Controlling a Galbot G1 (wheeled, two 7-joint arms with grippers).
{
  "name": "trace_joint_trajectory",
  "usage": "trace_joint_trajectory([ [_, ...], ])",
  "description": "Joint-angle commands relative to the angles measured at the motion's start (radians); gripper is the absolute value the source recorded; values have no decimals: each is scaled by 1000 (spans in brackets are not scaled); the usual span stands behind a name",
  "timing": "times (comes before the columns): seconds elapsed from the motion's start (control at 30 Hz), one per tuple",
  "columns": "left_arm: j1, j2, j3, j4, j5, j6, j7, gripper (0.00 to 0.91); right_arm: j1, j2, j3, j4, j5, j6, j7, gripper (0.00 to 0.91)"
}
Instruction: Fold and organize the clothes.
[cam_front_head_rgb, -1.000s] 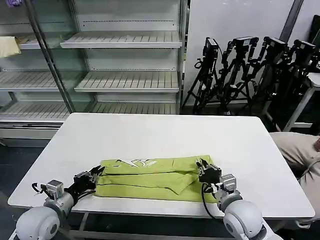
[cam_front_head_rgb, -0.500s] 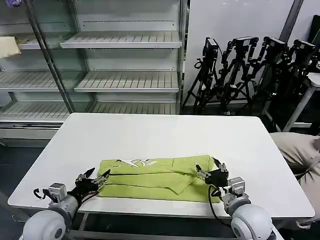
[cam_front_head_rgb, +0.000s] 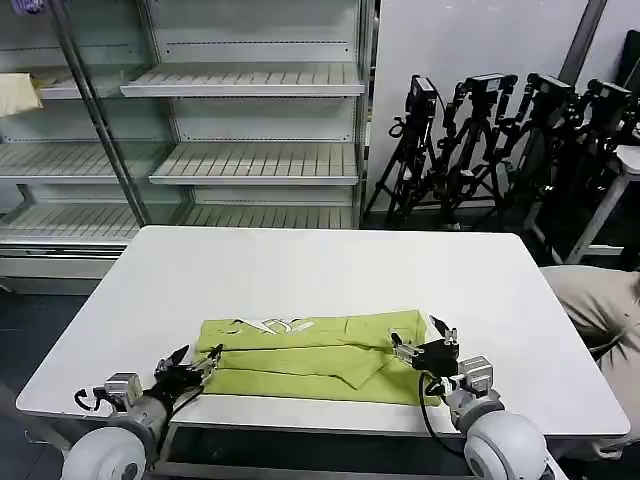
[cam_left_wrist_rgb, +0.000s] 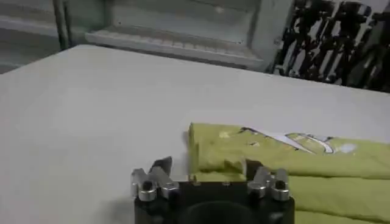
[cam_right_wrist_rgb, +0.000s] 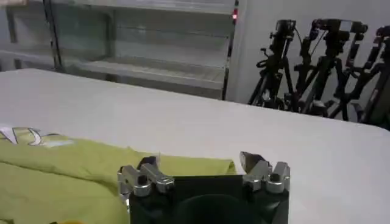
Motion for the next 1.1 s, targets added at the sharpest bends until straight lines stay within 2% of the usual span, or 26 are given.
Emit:
trace_joint_trajectory([
  [0.03,-8,-16,19,23,-31,6,-55,10,-7,1,4,-1,-3,2,-2,907],
  [0.6,-34,-14,49,10,13,1,-42,10,-4,8,3,-11,-3,2,-4,907],
  [0.7,-33,10,10,15,69,11,29,0,-1,7,3,-11,-3,2,-4,907],
  [0.87,-49,140,-164,74,105,26,119,0,-1,4,8,-8,-3,2,-5,907],
  [1.0,1,244,-369,137,149,25,221,0,-16,17,21,-13,-9,20,-17,907],
  [1.1,21,295,-454,135,159,29,243,0,-26,21,26,-18,-17,28,-25,907],
])
